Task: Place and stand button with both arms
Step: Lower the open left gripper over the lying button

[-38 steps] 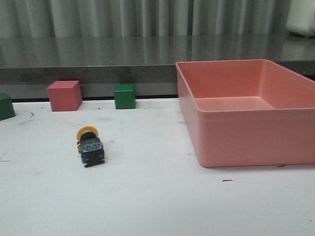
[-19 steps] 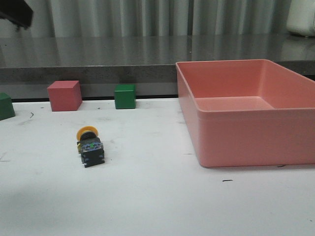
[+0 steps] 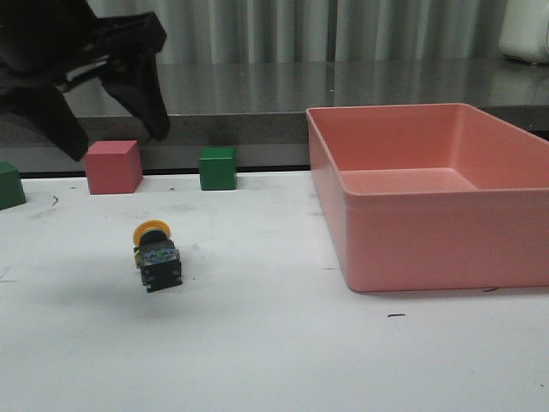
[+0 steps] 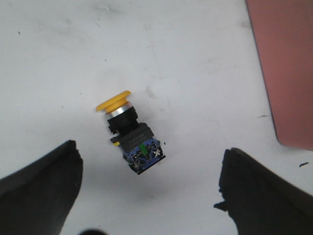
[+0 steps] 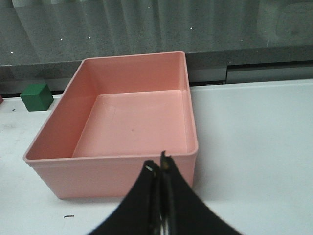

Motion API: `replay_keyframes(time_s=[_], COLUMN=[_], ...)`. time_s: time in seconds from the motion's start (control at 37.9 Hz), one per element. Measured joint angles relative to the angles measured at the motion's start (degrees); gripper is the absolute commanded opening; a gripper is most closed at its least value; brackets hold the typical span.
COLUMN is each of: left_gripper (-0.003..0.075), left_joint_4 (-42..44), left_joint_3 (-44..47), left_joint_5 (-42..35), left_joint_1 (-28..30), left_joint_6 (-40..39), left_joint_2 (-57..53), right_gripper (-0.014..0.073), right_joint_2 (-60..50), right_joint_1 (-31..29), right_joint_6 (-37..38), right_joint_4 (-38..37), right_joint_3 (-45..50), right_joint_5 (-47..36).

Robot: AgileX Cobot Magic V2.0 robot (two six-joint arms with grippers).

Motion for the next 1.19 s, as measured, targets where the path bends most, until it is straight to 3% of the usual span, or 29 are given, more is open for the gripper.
replay_keyframes(time_s=[0.37,0.87,1.0,1.19], left_gripper=[0.0545,0.0541,0.0483,0.0314], left_joint_4=[-0.4,-3.0,-3.1,-3.1], left_joint_3=[-12.7,-26.2,-28.4,-29.1], left_joint_5=[14.3,24.0,26.6,27.5], left_joint_1=[1.9,2.1,2.2,2.3], left_joint_6=[-6.5,-7.4,-7.4,-7.4], left_joint_2=[16.8,30.9,32.6,34.0], right_gripper=[-0.0070,-0.0070,-0.0070,-0.0070], right_joint_2=[0.0,0.0,0.0,0.0], right_joint_1=[0.0,0.0,0.0,0.0], right_joint_6=[0.0,0.0,0.0,0.0], right_joint_4=[0.0,0.0,0.0,0.0], right_joint_3=[0.0,0.0,0.0,0.0], right_joint_5=[0.0,-0.1,-0.1,-0.1])
